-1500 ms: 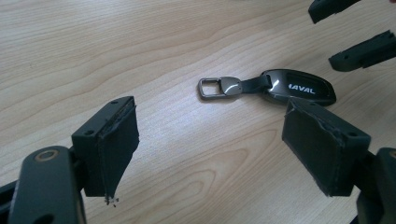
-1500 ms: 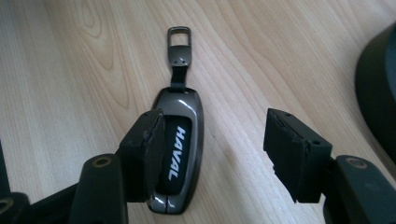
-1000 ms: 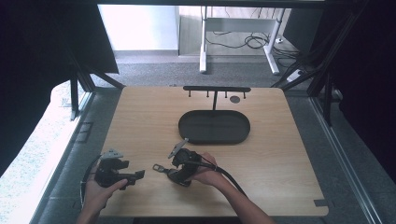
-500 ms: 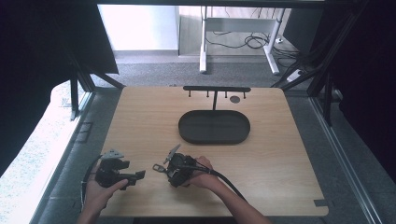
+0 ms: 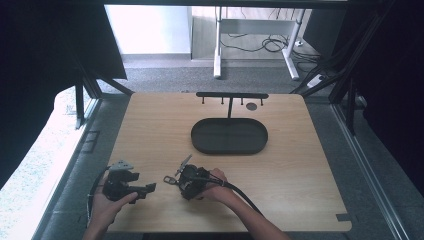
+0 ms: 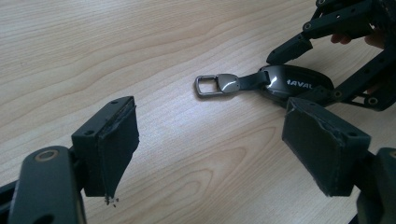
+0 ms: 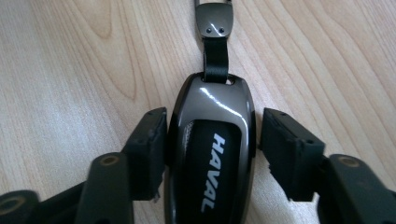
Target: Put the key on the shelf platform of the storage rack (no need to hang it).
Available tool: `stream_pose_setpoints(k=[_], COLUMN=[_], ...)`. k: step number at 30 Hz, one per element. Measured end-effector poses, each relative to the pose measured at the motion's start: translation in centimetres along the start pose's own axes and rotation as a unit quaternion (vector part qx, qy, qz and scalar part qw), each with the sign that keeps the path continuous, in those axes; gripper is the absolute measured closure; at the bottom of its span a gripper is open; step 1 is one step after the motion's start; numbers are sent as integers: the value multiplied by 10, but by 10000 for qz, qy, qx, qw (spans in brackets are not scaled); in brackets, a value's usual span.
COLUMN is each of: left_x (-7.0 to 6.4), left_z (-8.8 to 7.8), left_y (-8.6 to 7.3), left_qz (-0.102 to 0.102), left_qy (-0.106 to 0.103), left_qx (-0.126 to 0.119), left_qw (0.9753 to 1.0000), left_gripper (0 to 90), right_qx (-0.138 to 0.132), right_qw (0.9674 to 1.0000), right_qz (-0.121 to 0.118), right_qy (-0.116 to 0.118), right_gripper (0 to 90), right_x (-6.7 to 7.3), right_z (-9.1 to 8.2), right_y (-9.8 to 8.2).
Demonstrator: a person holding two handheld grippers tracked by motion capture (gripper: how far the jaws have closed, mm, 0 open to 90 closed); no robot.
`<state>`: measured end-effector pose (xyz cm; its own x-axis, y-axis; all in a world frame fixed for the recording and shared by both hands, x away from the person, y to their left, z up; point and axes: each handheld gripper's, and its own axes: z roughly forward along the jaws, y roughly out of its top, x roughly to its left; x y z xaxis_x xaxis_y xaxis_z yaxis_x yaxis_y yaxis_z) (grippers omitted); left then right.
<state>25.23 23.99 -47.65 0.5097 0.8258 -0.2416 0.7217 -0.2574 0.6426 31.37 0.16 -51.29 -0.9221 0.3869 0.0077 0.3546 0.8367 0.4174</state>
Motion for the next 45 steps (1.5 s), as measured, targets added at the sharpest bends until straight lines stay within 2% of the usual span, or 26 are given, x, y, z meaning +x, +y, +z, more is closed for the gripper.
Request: stream_pose_setpoints(k=[13,19,22,29,36,45], left_x=[-1,0,0,0,0,0], left_z=[1,1,1,0,0,0], left_y=[0,0,0,0,0,0], left_qz=[-12,-3,-3,16,-18,4], left_qy=[6,7,7,9,3,5], left_qx=[8,-6,-9,-18,-31,-21], left_qw=[10000,10000,10000,10000,10000,10000], left_gripper=[189,189,189,189,189,189], right_qx=[18,-136,-169,-373,-420,-484], right_qw=[9999,9994,9993,9987,9988,9986], right_qz=[83,270,253,235,156,128], right_qy=[-58,153,196,261,215,164], right_gripper=[493,493,494,495,494,495], right_x=[-1,-5,-6,-8,-9,-17], right_z=[-1,-7,-10,-35,-51,-71], right_y=[1,2,2,8,12,14])
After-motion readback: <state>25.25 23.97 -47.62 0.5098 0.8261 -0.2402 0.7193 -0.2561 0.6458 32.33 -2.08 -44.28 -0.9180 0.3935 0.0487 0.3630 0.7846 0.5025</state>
